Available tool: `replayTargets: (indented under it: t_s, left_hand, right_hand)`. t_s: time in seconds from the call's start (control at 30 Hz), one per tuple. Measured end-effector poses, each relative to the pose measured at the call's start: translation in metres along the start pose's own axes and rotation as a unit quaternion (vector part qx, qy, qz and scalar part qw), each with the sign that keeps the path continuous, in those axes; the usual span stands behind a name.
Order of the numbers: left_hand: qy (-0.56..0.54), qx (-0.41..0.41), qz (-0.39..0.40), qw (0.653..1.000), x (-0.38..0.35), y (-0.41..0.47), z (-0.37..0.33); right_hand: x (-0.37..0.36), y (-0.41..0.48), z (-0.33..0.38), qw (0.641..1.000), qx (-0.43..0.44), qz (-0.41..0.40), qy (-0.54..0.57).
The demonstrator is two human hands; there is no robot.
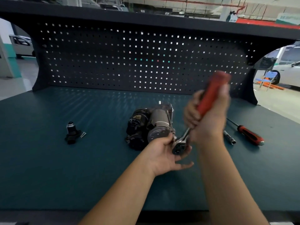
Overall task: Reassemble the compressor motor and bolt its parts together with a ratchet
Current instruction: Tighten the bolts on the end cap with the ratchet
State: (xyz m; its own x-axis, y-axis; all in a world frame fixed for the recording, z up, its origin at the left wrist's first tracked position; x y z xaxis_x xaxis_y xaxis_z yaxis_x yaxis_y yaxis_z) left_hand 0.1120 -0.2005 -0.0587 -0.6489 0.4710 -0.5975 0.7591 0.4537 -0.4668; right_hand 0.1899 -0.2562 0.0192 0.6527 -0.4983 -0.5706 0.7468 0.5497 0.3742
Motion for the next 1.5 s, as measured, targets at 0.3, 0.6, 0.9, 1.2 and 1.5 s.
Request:
replayTargets:
  t_s: [0.3,0.6,0.9,1.2,1.5]
  left_hand:
    - [0.102,-0.06,-0.045,0.992,-0.008,0.003,-0.004]
    - [0.03,-0.053,-0.013,0.998,-0.01,0.008,0.006]
    - [0.078,-0.051,0.035,0.995,0.006,0.01,0.009]
    - [-0.008,-0.075,0.059,0.995,0.007,0.014,0.007]
    - [-0.055,-0.072,0.045,0.995,0.002,0.013,0.005]
  right_hand:
    - [-0.027,-0.009,-0.015,0.961,0.066,0.146,-0.224]
    - [0.041,-0.036,-0.058,0.883,0.229,-0.145,-0.384]
    - [0.042,-0.022,-0.061,0.913,0.078,-0.305,-0.26]
    - [0.011,-0.024,-0.055,0.803,0.32,0.048,-0.5]
    - [0.03,-0.03,-0.059,0.78,0.438,0.015,-0.446]
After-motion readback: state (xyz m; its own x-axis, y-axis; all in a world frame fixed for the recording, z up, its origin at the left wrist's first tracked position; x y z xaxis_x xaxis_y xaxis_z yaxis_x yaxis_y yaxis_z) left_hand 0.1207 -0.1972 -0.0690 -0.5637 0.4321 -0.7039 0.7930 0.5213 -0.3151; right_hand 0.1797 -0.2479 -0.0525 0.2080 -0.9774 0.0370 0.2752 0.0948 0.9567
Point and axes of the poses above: each hand's wrist, its own y-axis towards the middle knuckle, its own x-axis out of the back of the hand, z = x × y, the point moved 1 cm from there along y, towards the middle knuckle, and after that the axes turned 15 degrees about -z, right-handed, at the moved point
